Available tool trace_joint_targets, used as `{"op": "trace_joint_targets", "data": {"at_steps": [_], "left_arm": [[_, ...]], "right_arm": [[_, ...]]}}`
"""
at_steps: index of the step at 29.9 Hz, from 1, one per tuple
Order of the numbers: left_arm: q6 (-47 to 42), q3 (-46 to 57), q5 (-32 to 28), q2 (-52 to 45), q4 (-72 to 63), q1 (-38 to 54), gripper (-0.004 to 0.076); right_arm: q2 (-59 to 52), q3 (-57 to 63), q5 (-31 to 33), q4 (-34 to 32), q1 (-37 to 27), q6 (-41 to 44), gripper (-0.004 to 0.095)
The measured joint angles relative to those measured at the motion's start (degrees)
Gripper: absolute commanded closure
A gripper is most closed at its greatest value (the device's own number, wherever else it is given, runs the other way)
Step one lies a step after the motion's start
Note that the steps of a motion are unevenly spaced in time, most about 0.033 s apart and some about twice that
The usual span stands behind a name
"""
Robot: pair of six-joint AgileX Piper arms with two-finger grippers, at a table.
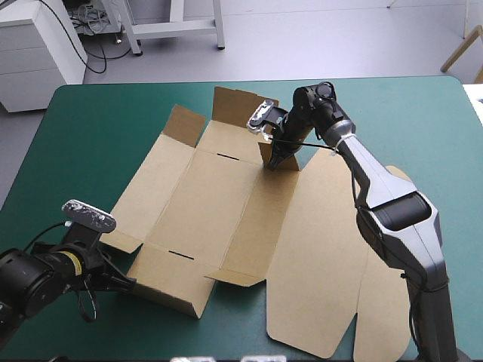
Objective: Fold the box
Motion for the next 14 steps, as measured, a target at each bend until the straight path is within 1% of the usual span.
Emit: {"op": "trace_joint_targets", "data": {"at_steps": [4,8,14], "left_arm": [[0.0,0.0,0.0,0.0,0.1,0.0,0.0734],[0.0,0.0,0.0,0.0,0.1,0.0,0.0734],[0.0,0.0,0.0,0.0,0.2,0.0,0.0734]], "right_arm": [[0.0,0.0,-1.2,-0.4,0.0,-1.2,0.0927],[0.0,0.0,-2.3,-0.6,0.0,-5.9,0.0927],[0.0,0.0,-2.9,1.1,0.0,-12.5,0.0927]]}}
